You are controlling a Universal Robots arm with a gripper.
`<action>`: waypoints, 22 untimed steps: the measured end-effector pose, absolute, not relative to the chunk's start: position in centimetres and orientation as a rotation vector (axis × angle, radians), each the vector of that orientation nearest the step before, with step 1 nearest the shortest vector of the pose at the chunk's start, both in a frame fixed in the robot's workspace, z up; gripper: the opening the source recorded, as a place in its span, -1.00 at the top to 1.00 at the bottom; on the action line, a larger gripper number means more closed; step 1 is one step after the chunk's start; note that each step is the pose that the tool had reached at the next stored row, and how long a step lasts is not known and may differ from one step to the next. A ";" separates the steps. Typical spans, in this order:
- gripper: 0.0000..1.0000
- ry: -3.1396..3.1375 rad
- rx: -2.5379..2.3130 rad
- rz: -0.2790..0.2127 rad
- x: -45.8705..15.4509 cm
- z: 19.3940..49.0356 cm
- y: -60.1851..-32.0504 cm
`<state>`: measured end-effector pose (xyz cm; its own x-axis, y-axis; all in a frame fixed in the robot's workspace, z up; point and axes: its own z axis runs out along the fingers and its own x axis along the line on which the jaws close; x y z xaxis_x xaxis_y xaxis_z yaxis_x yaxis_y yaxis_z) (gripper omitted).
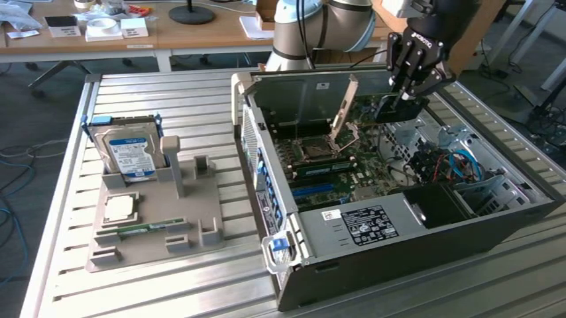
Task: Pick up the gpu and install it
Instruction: 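Insert the gpu into the slot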
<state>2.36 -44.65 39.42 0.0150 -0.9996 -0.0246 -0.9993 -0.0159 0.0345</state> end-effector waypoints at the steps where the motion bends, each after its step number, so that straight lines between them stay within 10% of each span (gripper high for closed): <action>1: 0.47 -2.199 2.233 -0.066 2.4 39.4 -44.7; 22: 0.47 -2.199 2.233 -0.066 2.4 37.7 -44.6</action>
<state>2.36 -44.64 37.72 0.0152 -0.9996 -0.0249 -0.9993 -0.0160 0.0345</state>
